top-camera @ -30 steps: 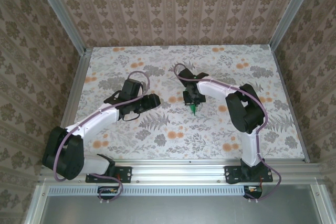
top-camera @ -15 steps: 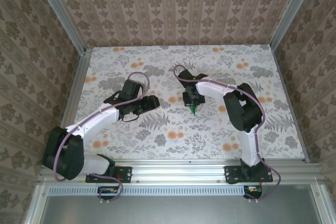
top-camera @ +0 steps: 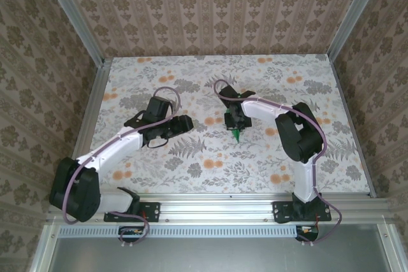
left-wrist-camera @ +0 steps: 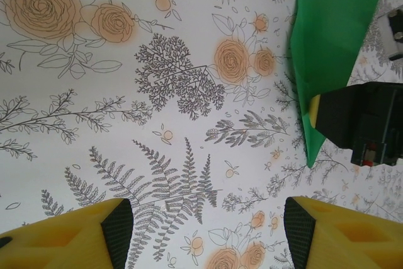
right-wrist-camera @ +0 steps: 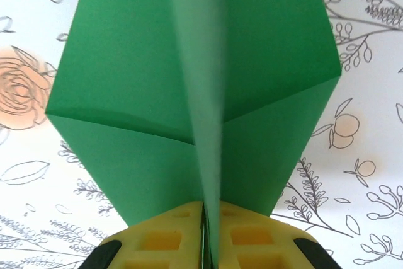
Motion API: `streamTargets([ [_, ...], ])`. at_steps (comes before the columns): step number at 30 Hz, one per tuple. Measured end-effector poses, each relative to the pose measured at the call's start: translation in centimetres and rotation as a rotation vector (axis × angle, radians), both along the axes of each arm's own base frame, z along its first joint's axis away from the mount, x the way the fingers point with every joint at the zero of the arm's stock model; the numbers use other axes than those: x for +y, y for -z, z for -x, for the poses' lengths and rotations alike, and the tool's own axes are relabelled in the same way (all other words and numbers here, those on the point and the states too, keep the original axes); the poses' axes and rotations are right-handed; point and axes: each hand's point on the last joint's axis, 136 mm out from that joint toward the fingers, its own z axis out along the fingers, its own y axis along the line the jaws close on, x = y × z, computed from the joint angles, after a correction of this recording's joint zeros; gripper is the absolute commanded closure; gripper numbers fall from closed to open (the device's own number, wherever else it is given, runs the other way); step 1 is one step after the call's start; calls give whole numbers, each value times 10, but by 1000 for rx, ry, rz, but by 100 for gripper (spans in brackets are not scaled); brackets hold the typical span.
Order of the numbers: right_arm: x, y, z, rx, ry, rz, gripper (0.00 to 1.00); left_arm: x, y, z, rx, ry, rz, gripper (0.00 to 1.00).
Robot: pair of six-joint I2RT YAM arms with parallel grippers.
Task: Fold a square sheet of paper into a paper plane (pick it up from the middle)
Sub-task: Turn over the paper plane at the center of the table.
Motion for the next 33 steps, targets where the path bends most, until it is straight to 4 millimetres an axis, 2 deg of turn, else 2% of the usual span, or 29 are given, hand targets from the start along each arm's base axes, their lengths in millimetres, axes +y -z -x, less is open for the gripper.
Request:
streamTargets([
  [10,-1,3,0,4,12,-2,87,1,-13,1,-36,0,20,33],
  [15,-1,2,0,5,16,-2,80,1,-14,2,-37,0,21,32],
  [18,-1,0,1,11,17,1,69,3,-12,5,-37,-1,21,32],
  [22,-1,-9,-1,7,15,-1,61,5,-10,6,-33,-5,18,32],
  [25,2,-27,-5,-22,13,-20,57,6,-9,6,-34,-4,16,32],
  [28,5,-55,-11,-74,9,-50,55,7,-9,5,-36,-7,14,32],
  [33,-1,-120,-16,-219,1,-79,51,9,-9,3,-42,-9,9,32],
])
